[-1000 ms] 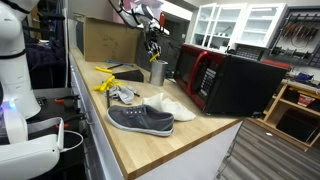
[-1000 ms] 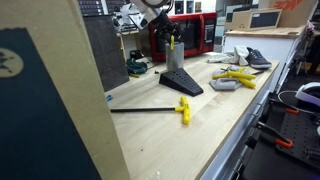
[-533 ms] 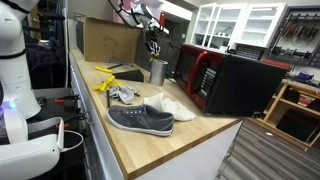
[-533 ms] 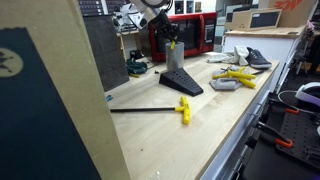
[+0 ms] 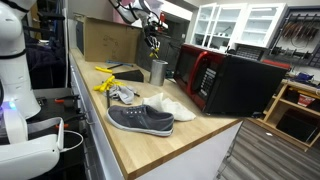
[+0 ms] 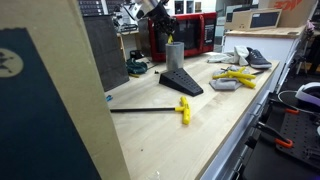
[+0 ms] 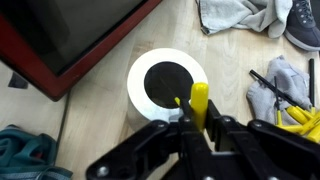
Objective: Pick up one wrench from the right side of the counter and put it in the silver holder then put it on the black stand.
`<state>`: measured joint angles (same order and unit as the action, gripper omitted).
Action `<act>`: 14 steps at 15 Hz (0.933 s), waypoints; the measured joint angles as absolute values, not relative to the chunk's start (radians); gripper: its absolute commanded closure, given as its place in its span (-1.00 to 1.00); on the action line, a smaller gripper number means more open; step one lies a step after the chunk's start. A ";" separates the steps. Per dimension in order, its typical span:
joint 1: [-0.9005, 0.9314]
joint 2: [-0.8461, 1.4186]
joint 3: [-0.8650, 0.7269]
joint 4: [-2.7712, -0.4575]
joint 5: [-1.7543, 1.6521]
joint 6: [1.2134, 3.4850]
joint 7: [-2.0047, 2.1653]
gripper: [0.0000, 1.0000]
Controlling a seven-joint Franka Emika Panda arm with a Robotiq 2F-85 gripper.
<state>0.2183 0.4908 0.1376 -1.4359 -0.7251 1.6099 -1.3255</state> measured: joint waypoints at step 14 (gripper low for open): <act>0.223 0.357 0.224 -1.464 -0.351 1.851 -1.129 0.91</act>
